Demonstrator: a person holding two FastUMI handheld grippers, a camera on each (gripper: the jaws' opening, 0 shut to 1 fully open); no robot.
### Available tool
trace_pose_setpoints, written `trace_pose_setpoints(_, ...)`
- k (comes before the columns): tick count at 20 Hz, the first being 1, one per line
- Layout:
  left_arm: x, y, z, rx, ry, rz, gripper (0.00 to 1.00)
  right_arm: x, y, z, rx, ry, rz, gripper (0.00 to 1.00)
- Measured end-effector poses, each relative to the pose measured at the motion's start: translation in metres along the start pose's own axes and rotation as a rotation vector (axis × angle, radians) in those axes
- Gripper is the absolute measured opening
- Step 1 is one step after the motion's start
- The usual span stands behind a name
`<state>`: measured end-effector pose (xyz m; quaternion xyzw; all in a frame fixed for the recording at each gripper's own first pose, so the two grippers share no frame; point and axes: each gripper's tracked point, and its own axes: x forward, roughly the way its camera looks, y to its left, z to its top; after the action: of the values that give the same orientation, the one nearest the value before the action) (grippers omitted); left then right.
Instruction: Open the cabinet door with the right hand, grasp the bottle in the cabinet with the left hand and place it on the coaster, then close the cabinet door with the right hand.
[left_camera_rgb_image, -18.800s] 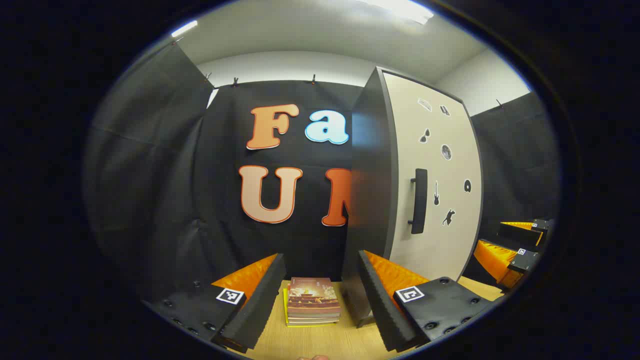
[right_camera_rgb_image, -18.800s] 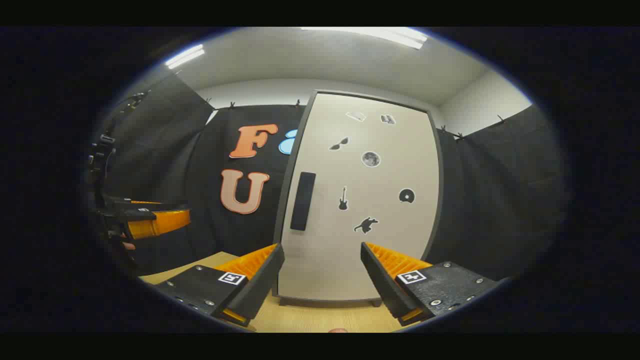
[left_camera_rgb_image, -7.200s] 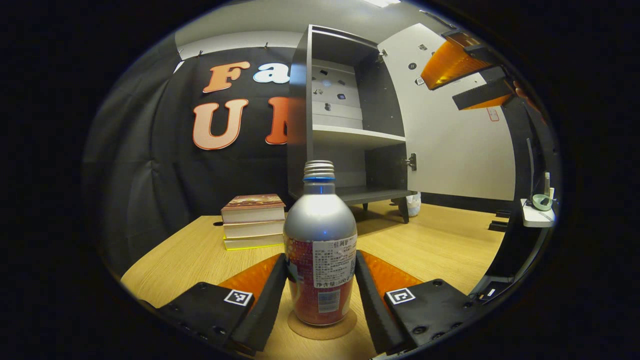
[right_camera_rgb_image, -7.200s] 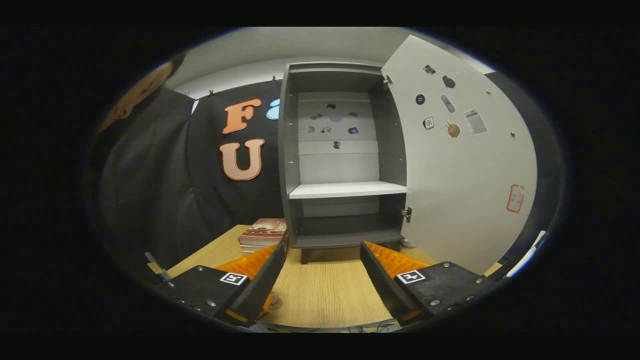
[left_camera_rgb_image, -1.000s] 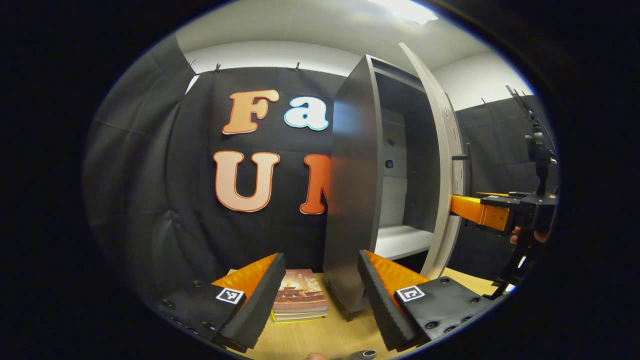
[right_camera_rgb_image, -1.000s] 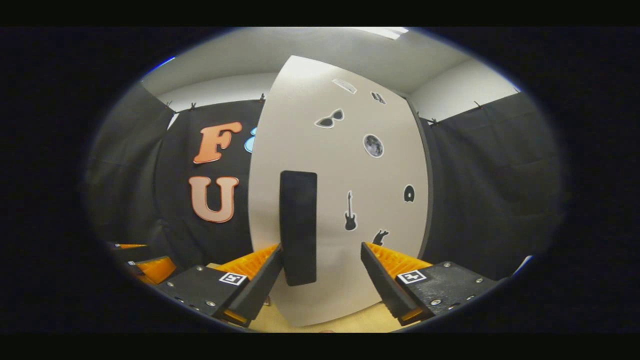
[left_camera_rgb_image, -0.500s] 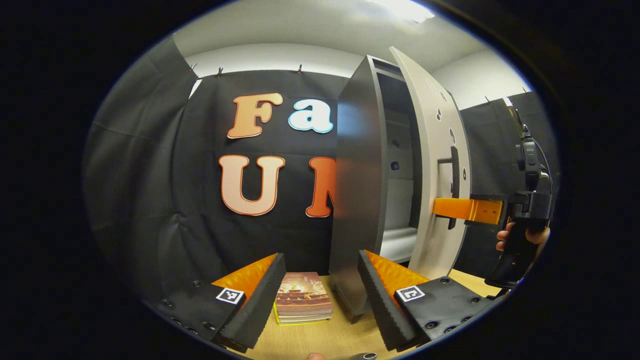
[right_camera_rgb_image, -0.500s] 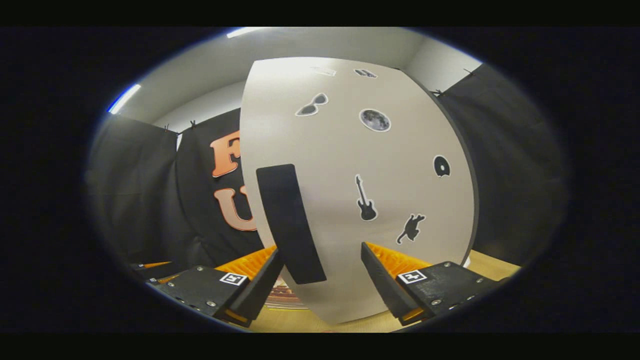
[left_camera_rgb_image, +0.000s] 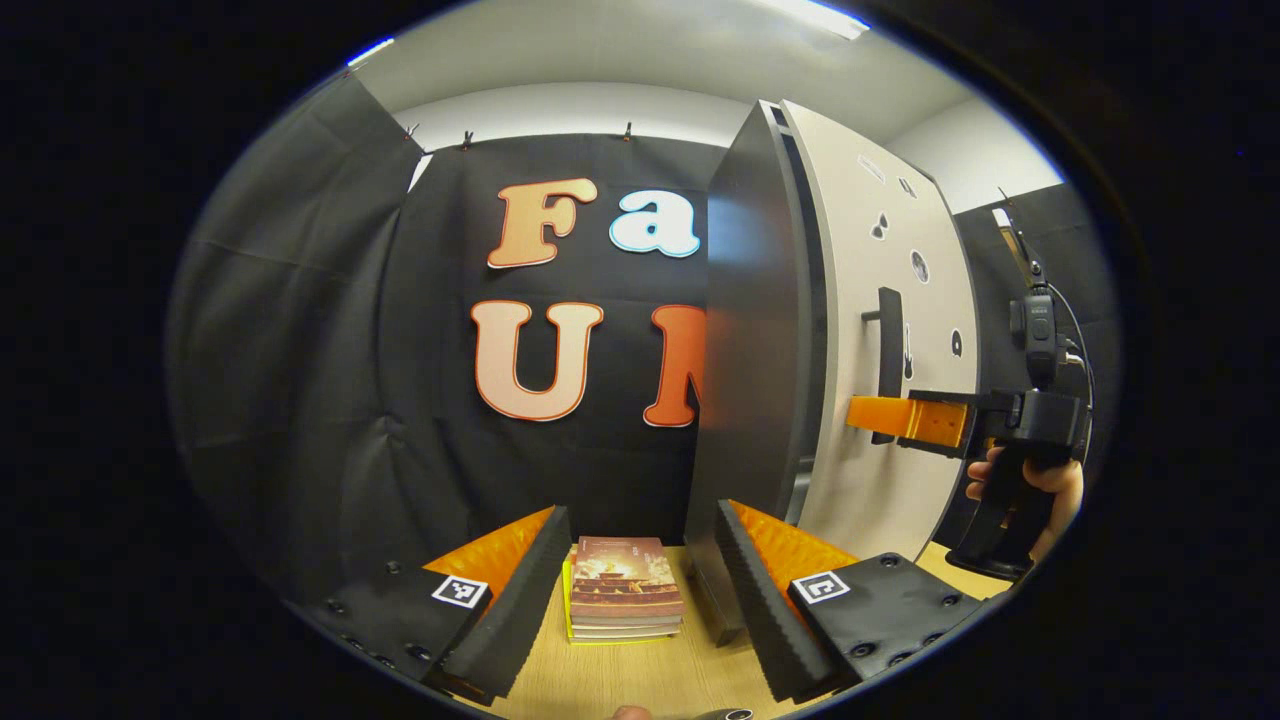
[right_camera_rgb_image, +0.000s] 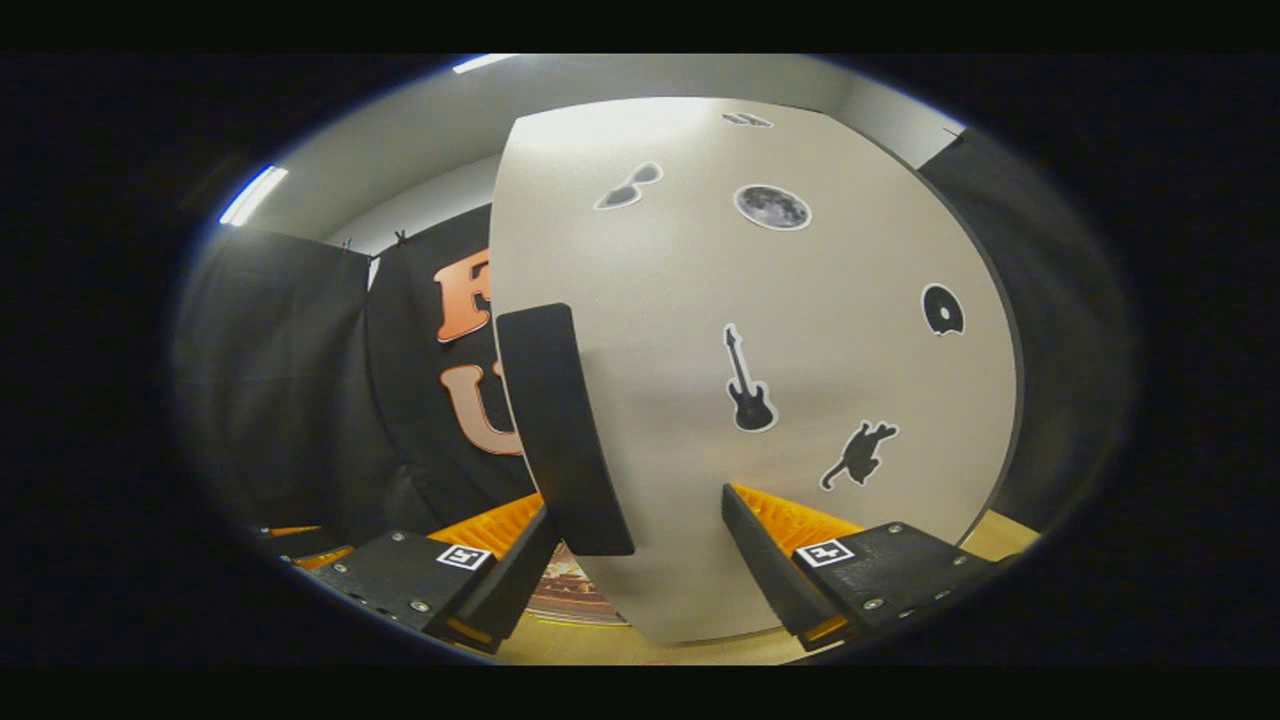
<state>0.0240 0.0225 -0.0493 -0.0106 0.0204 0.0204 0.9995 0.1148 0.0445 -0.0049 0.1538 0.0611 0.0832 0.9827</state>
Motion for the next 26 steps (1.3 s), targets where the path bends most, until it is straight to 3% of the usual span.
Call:
trace_pose_setpoints(11, -0.003, -0.004, 0.0, 0.003, 0.011, 0.057, 0.94, 0.0, 0.0, -0.002, -0.056, 0.001, 0.029, 0.95)
trace_pose_setpoints(15, -0.01, -0.004, 0.0, -0.006, 0.013, 0.099, 0.95, -0.003, 0.006, -0.002, -0.075, -0.001, 0.078, 0.95)
trace_pose_setpoints(20, -0.019, 0.003, 0.003, 0.014, 0.0, 0.166, 0.95, -0.044, 0.014, 0.009, -0.119, -0.053, 0.113, 0.95)
trace_pose_setpoints(26, -0.034, 0.0, 0.011, 0.006, -0.015, 0.121, 0.95, -0.118, 0.014, 0.006, -0.198, -0.071, 0.061, 0.95)
